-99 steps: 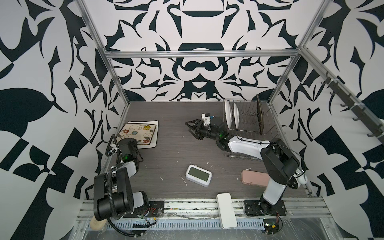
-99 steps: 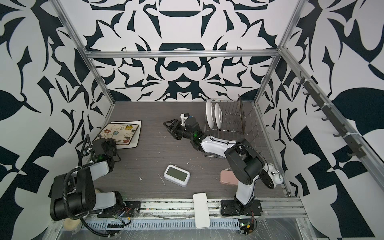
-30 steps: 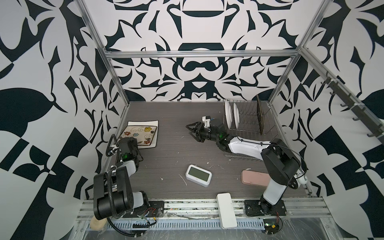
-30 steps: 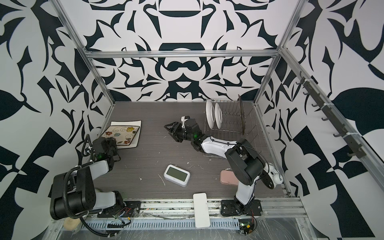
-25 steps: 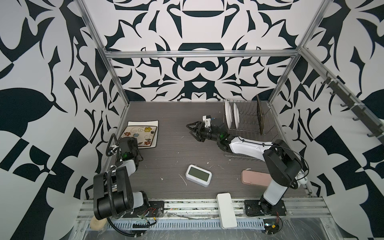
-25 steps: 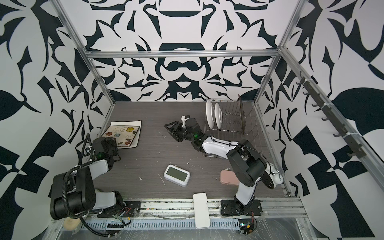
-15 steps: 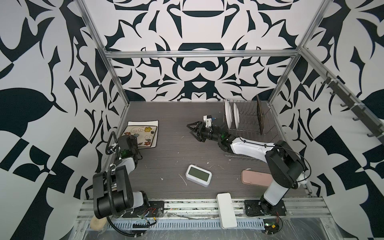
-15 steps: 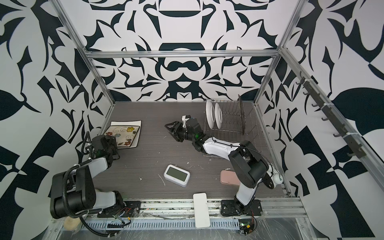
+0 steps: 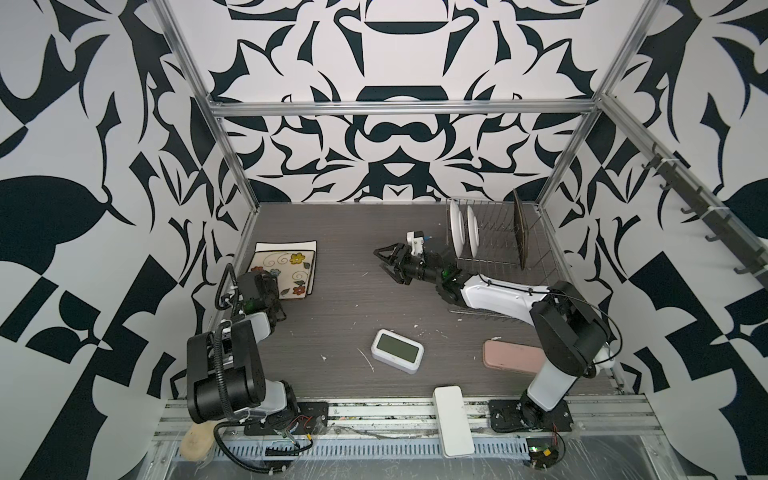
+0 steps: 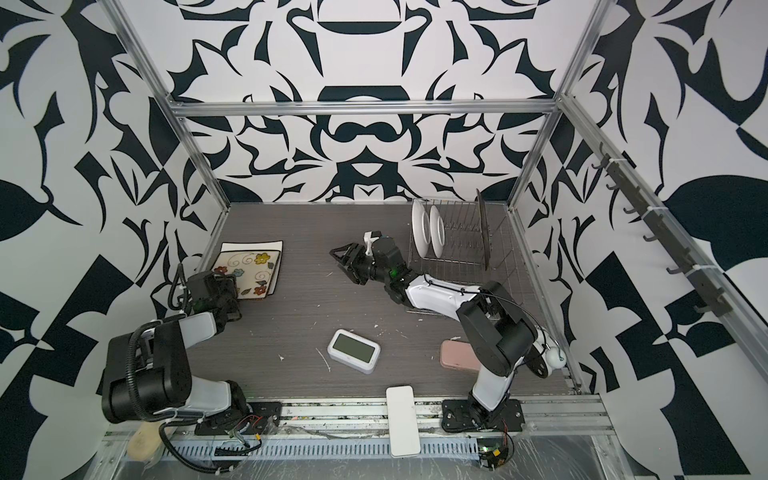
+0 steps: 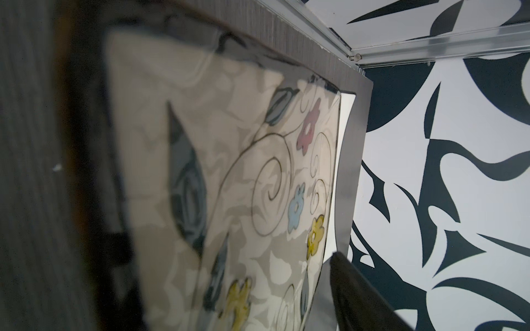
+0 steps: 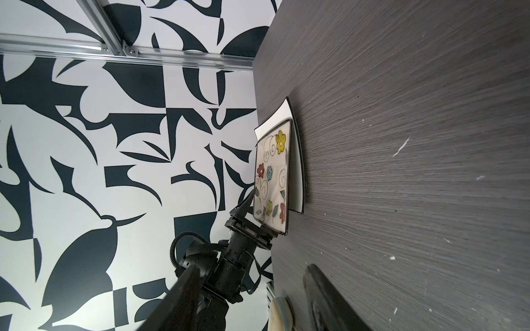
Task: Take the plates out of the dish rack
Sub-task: 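Tilt the flowered plate down flat onto the white square plate with the left gripper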
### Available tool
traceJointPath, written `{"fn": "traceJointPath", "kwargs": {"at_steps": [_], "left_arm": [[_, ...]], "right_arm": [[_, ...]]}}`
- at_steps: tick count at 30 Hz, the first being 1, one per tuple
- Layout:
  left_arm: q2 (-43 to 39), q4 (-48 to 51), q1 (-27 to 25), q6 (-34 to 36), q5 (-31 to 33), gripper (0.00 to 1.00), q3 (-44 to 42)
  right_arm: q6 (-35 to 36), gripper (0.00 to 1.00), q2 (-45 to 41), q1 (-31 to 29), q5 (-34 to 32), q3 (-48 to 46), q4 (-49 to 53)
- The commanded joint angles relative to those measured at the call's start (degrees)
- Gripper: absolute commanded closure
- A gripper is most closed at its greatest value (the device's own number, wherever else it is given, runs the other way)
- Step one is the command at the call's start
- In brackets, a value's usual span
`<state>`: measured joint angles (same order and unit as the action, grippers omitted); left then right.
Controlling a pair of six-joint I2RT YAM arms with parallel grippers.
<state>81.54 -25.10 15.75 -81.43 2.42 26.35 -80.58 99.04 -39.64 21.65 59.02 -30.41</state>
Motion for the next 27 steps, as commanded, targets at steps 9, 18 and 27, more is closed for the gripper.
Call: {"fn": "traceJointPath", "kwargs": {"at_steps": [9,18,27], "left_arm": [[1.6,0.1,0.1,-0.7,-2.3,0.19,5.2],[2.8,1.3,0.1,-0.5,-3.8,0.16,6.3],[4.0,3.3,0.1,-0.3,-5.1,0.09,7.9]], "right_arm": [[1.5,0.39,-2.7,-0.3,0.0,-0.3,-1.6],[1.5,0.39,-2.9,-0.3,-0.1,-0.4,-1.7],[1.6,0.39,-3.4,-0.3,-0.3,-0.9,-1.6]]}}
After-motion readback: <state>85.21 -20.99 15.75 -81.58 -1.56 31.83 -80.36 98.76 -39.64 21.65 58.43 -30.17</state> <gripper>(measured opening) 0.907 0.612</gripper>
